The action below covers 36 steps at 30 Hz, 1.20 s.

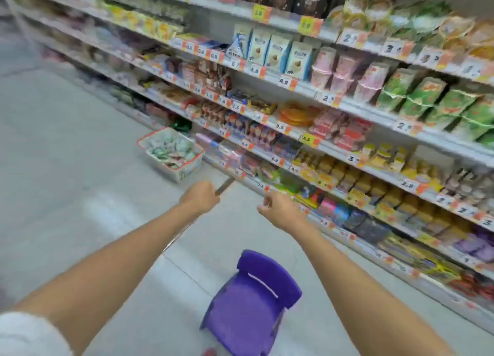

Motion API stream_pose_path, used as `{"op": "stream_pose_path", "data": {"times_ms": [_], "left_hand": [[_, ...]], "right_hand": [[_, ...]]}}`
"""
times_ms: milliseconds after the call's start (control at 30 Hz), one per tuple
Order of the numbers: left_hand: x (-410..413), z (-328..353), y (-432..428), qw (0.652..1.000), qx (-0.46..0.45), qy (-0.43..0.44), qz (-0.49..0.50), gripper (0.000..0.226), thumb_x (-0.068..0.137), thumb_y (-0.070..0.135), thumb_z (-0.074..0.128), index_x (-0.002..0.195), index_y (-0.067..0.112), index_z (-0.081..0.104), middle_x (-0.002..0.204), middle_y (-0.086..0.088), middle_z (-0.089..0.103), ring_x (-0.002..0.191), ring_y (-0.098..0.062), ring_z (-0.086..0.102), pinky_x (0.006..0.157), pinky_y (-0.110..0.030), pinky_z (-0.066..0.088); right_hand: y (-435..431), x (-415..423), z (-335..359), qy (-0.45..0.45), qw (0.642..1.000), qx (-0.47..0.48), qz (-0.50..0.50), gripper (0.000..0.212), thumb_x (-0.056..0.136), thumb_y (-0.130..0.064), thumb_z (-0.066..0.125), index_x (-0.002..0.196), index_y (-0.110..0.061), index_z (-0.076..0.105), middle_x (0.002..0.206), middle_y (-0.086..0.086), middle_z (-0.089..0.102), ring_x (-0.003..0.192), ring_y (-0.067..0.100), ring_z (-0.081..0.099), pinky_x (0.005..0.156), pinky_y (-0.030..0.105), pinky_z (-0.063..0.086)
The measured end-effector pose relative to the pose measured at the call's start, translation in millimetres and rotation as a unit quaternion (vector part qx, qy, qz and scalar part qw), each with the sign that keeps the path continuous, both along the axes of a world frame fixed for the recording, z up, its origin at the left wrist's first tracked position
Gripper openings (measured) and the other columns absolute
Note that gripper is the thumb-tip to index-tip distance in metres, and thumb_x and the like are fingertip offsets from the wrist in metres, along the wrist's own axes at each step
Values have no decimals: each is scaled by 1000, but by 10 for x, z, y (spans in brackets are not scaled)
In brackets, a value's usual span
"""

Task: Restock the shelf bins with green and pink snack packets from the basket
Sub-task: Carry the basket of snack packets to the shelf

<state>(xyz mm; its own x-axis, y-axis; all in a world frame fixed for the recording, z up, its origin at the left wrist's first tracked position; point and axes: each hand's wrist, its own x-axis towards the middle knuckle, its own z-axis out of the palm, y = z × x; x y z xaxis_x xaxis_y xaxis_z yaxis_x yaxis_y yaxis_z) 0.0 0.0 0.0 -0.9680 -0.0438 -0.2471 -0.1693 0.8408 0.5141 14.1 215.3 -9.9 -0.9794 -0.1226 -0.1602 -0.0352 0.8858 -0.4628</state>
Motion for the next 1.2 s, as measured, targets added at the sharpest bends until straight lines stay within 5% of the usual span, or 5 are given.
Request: {"op": "stream_pose_path", "data": {"times_ms": [167,400,600,1200], "left_hand": [[593,-614,-1102,987,29,-75,139,22,82,15,60,62,16,50,76,-6,60,79,-28,58,66,-31,43],[1011,-1235,-2549,937,115,-107,313,26,81,11,59,62,17,43,68,1,48,65,-20,45,59,-26,34],[675,-1424,-3658,920,133,-110,351,33,82,9,61,58,17,40,63,-1,45,61,-20,42,60,-27,34],[-3267,-1736,-6403,915,147,-125,355,31,82,8,61,62,18,38,66,-1,42,58,-19,37,53,-25,28]], "right_hand": [[-880,123,-664,-79,994,-69,14,19,81,-27,62,69,-20,51,72,-3,58,71,20,55,65,32,44],[-2327,-40,-1226,-141,982,-108,57,18,82,-26,63,70,-15,55,65,-6,55,64,15,52,62,29,45],[-3367,-663,-1413,-172,978,-95,75,18,82,-27,60,68,-19,52,64,-5,53,61,15,50,57,28,41],[-5997,-4608,-1901,-205,976,-50,59,17,79,-26,63,67,-19,54,74,-1,61,75,22,60,67,32,47]]}}
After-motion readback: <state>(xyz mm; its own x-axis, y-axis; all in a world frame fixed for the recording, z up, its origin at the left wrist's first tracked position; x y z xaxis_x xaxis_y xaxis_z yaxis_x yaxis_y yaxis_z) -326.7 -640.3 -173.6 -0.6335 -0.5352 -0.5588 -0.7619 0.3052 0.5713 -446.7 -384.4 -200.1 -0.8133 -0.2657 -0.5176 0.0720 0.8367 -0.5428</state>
